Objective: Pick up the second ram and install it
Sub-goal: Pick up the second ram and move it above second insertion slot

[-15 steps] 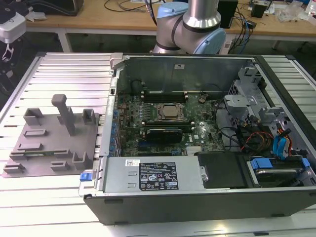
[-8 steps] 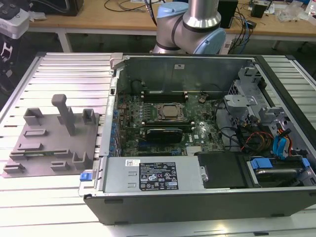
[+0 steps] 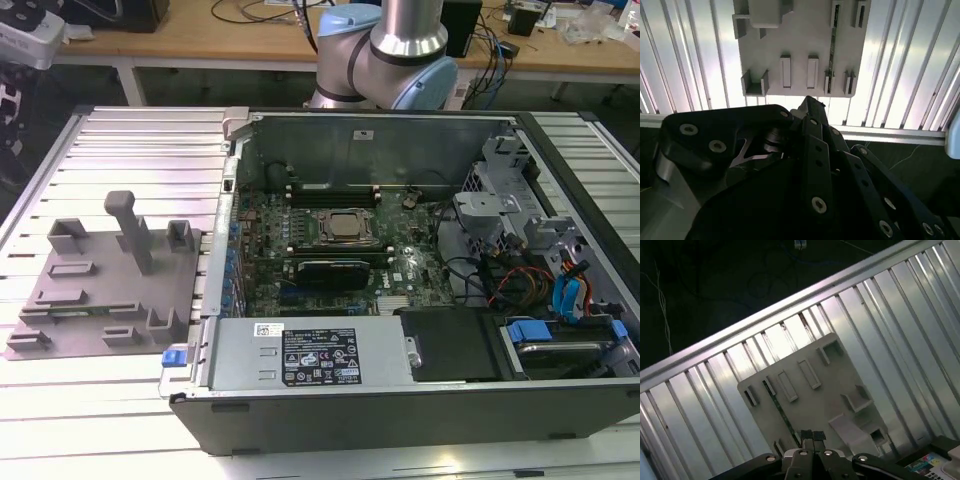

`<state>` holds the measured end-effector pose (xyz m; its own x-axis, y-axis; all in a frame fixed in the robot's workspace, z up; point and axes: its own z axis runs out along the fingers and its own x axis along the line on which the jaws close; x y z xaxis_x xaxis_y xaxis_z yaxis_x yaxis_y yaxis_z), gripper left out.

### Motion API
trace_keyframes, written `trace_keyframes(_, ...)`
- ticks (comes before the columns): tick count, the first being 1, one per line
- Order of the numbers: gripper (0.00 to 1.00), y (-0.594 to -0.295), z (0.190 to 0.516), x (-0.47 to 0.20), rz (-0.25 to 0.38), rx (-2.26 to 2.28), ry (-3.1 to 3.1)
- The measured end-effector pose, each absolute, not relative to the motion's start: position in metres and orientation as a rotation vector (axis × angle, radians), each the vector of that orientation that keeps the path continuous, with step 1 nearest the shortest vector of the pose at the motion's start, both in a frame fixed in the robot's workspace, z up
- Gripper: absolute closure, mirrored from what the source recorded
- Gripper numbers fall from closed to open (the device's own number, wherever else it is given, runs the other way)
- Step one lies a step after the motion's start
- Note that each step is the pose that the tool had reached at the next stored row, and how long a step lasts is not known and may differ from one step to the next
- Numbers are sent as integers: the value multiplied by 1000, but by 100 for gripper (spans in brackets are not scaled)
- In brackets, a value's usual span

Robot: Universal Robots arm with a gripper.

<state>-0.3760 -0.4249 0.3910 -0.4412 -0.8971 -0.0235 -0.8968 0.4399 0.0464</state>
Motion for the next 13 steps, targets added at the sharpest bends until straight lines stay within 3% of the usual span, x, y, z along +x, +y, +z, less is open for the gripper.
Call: trace_keyframes(13,92,-425,391,-376,-80,1929,-2466)
